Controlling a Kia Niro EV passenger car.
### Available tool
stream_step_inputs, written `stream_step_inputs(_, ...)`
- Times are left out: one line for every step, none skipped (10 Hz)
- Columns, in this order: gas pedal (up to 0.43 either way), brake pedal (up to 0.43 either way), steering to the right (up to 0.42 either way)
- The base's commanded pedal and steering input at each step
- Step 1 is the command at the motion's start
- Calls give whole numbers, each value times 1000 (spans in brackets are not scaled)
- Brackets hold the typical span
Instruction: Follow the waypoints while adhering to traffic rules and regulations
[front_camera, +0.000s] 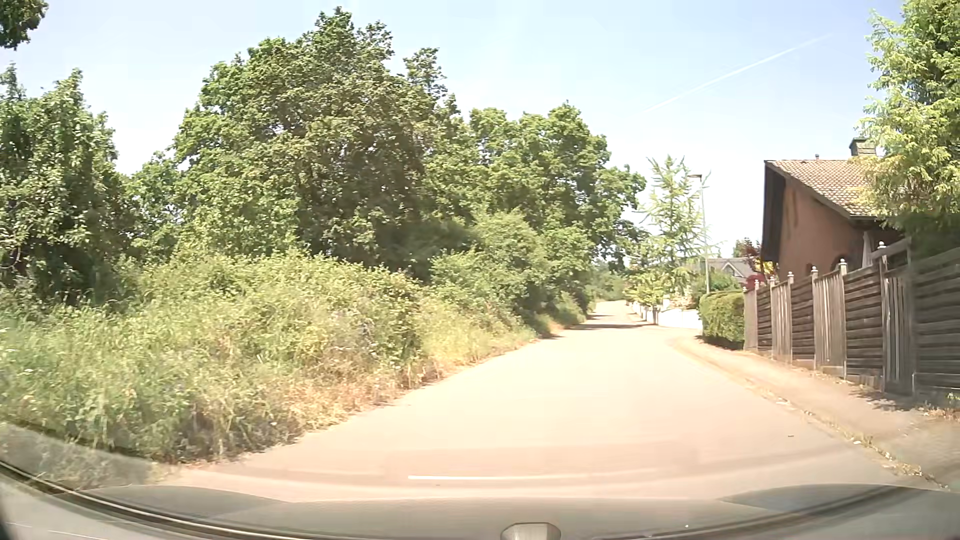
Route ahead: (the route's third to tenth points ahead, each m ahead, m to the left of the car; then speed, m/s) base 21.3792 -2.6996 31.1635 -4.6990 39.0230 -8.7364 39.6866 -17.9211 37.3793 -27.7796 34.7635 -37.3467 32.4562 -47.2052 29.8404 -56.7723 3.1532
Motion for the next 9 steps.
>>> stream_step_inputs(248, 0, 351)
stream_step_inputs(248, 0, 315)
stream_step_inputs(248, 0, 281)
stream_step_inputs(248, 0, 234)
stream_step_inputs(248, 0, 183)
stream_step_inputs(248, 0, 138)
stream_step_inputs(248, 0, 109)
stream_step_inputs(260, 0, 78)
stream_step_inputs(260, 0, 55)
